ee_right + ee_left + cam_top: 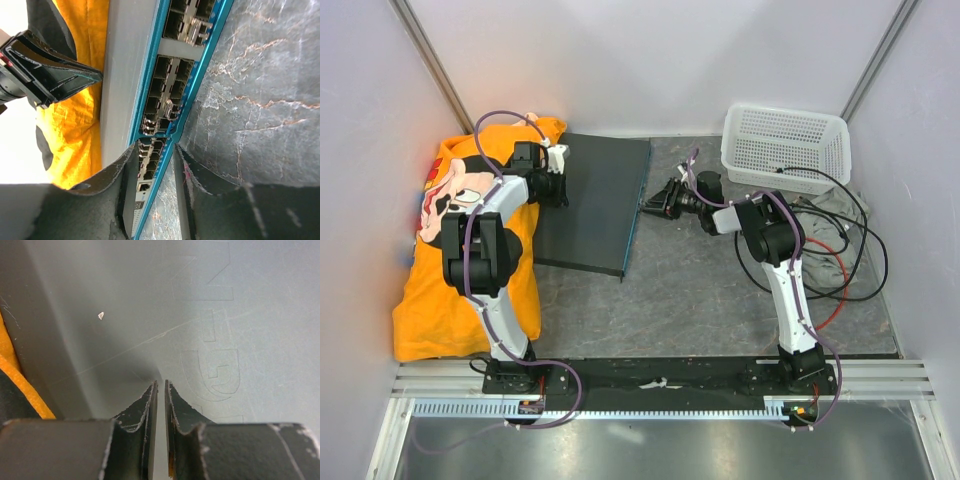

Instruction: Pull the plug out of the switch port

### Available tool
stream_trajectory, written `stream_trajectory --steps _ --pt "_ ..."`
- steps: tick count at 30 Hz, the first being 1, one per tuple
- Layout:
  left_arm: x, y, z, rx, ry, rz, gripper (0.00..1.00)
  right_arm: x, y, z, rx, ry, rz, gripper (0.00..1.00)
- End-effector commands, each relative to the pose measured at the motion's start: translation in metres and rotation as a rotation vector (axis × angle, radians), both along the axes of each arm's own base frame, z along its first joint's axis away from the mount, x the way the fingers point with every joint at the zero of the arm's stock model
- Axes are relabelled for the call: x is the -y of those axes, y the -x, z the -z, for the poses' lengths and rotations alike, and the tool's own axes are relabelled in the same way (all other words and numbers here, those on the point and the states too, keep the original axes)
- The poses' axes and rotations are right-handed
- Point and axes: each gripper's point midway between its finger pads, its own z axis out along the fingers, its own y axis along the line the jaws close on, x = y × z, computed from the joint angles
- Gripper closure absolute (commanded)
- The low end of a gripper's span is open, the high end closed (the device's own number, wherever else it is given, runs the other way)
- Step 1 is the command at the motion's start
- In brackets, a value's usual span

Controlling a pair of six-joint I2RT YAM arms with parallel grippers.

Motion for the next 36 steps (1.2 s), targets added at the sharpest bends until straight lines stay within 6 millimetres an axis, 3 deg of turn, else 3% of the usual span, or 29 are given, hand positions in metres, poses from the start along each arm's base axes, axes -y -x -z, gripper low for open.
stream_trajectory --steps 1,13,20,24,25,28,31,36 --pt "-0.004 0.001 -0.009 0.034 -0.038 0.027 0.82 -0.005 0.023 0.036 -0.102 0.018 -0.049 0.60" --pt "-0.004 0.006 -0.009 0.030 -0.044 0.032 0.82 -0.016 0.028 0.050 -0.154 -0.029 -0.047 0.57" --pt "-0.004 0.009 -0.006 0.021 -0.050 0.035 0.82 -0.021 0.033 0.052 -0.166 -0.036 -0.071 0.61" --pt "-0.004 0.009 -0.007 0.022 -0.051 0.035 0.82 -0.012 0.032 0.066 -0.157 0.074 -0.046 0.58" --pt "-0.004 0.008 -0.007 0.024 -0.054 0.038 0.82 -0.010 0.029 0.061 -0.147 0.112 -0.039 0.57" --pt "-0.005 0.010 -0.005 0.020 -0.057 0.038 0.82 -0.007 0.038 0.071 -0.224 0.128 -0.021 0.56" --pt "-0.003 0.012 -0.001 0.008 -0.053 0.040 0.82 -0.015 0.039 0.069 -0.252 0.015 -0.028 0.55" --pt "0.002 0.014 -0.004 0.015 -0.057 0.057 0.82 -0.028 0.042 0.066 -0.224 0.013 -0.051 0.55"
